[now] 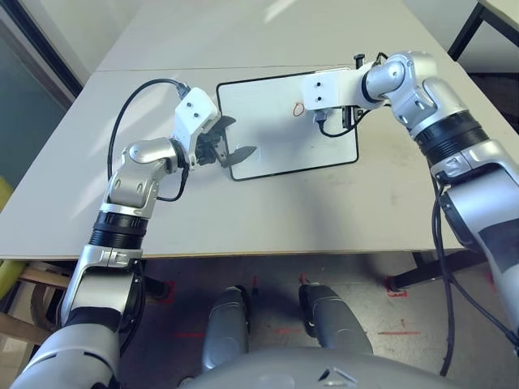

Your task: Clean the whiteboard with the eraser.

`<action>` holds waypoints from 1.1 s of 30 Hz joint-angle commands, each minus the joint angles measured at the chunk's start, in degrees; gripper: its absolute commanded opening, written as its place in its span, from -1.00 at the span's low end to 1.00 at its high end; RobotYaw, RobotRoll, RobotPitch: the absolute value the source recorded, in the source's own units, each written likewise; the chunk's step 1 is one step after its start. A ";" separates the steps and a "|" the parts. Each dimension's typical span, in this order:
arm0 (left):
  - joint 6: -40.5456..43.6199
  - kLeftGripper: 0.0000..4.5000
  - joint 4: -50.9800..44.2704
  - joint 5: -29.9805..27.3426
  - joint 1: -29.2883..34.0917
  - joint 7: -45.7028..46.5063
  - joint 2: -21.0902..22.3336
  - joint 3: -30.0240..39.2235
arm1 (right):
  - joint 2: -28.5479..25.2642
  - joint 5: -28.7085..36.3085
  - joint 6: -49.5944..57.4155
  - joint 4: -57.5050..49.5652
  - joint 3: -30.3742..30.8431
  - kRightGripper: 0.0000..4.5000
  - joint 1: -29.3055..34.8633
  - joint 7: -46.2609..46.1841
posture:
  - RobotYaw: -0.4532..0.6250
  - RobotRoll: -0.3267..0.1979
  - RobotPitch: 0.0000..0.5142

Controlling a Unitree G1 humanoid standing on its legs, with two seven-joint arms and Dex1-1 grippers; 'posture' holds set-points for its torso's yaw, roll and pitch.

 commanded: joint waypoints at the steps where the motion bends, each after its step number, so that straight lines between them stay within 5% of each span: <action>1: -0.39 1.00 0.53 0.71 -0.08 0.38 0.62 0.62 | 0.84 -0.71 -1.49 2.90 0.76 -0.88 -1.55 -1.35 | -0.39 0.25 -0.66; 33: 2.67 1.00 -3.54 0.20 1.77 2.19 1.27 1.56 | 10.20 -2.47 -5.95 13.58 2.28 -0.88 -5.65 -6.15 | -0.32 0.25 -0.63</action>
